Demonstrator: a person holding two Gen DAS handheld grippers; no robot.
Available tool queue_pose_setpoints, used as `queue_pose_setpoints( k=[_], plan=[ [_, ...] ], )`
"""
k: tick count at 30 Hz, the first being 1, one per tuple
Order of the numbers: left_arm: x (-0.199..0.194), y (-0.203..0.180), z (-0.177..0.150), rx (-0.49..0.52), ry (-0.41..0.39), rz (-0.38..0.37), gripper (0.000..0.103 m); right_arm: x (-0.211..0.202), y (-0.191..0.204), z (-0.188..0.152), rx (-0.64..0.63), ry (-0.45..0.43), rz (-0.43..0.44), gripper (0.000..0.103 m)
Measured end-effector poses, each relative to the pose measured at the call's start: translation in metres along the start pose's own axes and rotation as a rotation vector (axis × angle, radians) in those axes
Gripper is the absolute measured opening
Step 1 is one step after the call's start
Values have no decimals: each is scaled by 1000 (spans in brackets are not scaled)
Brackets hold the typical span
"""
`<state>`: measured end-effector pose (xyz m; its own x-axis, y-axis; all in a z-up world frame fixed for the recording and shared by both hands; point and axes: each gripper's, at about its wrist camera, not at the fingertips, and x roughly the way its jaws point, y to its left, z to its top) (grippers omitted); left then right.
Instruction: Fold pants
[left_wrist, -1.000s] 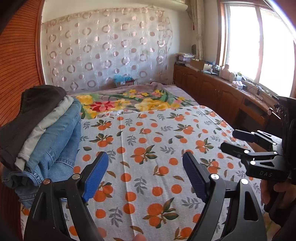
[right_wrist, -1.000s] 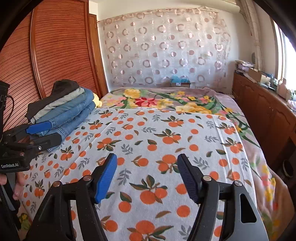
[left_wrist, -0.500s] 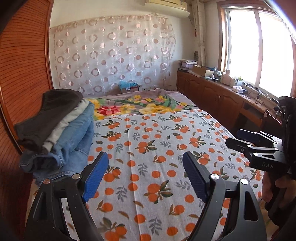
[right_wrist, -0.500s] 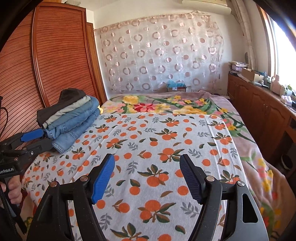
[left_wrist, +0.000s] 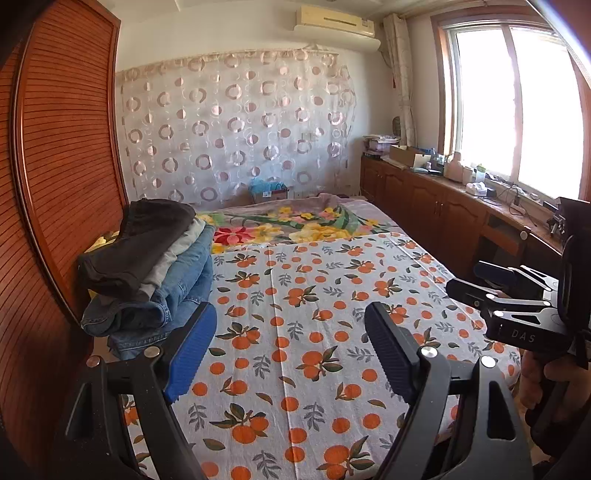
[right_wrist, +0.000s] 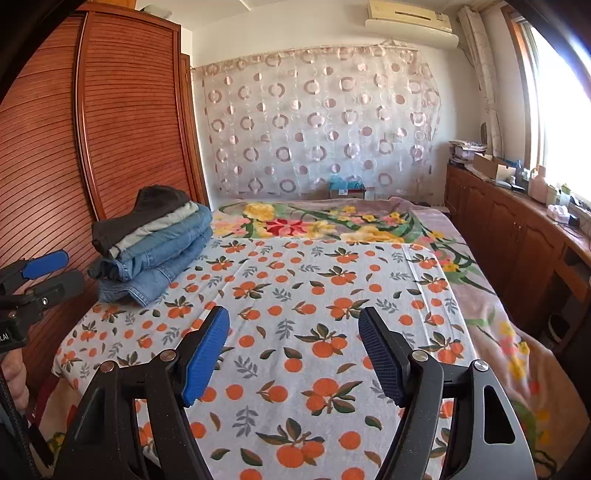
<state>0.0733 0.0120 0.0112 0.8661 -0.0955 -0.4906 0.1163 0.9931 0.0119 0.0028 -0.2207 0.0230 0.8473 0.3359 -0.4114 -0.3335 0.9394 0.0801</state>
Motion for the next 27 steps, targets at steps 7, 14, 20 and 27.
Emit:
queue_pose_setpoints(
  k=[7,14,20,27],
  plan=[
    [-14,-2,-2,6,-27,-1,83,-11,-1,-1,0,-42,8,74],
    [-21,3,-11,-9,-45,7,83,-16,0,-14,2,-91,-12,74],
    [-17,10,-24,-34,-64,40,83,-11,-5,-30,25,-116,-31,74],
    [-14,16,-31,-57,-55,54,83,2,-11,-33,35,-101,-31,74]
  ],
)
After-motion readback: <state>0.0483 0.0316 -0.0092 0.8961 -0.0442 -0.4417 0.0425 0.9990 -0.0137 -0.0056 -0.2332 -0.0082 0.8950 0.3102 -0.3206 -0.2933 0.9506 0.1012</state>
